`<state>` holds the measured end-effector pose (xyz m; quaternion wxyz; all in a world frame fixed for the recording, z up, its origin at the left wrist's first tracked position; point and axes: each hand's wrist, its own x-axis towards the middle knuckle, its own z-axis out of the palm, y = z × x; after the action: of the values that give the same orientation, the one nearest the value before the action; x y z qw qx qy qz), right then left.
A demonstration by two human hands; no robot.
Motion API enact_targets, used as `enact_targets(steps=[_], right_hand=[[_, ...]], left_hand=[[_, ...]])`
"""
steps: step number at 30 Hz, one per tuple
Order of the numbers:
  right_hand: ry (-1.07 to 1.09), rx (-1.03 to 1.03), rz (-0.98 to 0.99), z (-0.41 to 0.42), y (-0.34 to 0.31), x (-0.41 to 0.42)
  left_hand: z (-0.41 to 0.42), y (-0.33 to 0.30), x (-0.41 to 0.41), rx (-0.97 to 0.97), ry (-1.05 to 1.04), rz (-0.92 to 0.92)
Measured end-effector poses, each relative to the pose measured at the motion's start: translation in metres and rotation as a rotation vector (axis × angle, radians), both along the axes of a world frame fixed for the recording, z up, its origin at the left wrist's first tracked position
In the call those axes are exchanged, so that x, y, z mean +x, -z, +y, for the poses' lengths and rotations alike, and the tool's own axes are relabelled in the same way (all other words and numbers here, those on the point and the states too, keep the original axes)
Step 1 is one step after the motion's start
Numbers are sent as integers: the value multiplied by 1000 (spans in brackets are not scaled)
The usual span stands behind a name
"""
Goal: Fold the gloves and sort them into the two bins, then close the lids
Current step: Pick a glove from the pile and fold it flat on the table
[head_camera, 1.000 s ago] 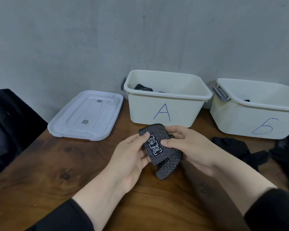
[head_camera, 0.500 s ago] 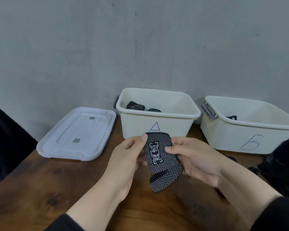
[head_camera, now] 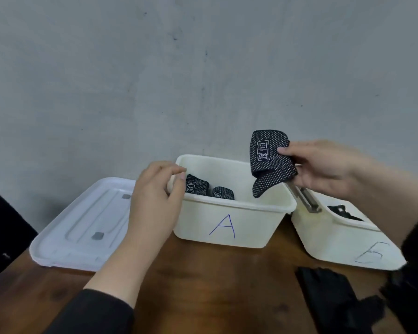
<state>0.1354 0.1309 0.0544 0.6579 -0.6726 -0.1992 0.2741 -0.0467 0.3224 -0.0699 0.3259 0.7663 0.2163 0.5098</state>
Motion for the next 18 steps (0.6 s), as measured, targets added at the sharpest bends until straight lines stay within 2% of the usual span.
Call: enact_targets(steps=[2, 4, 9, 13, 15, 18], right_hand=[[11, -43, 26, 21, 6, 12], [10, -109, 56, 42, 17, 24], [15, -303, 110, 89, 58, 45], [-11, -440, 79, 120, 87, 53], [-30, -678, -124, 131, 99, 59], [-87, -1013, -649, 139, 103, 67]], left_hand=[[12, -2, 10, 122, 42, 94], [21, -4, 18, 160, 91, 199], [34, -4, 35, 150, 156, 434], [39, -4, 40, 125, 141, 491], [40, -4, 39, 116, 146, 488], [41, -4, 38, 102, 167, 482]])
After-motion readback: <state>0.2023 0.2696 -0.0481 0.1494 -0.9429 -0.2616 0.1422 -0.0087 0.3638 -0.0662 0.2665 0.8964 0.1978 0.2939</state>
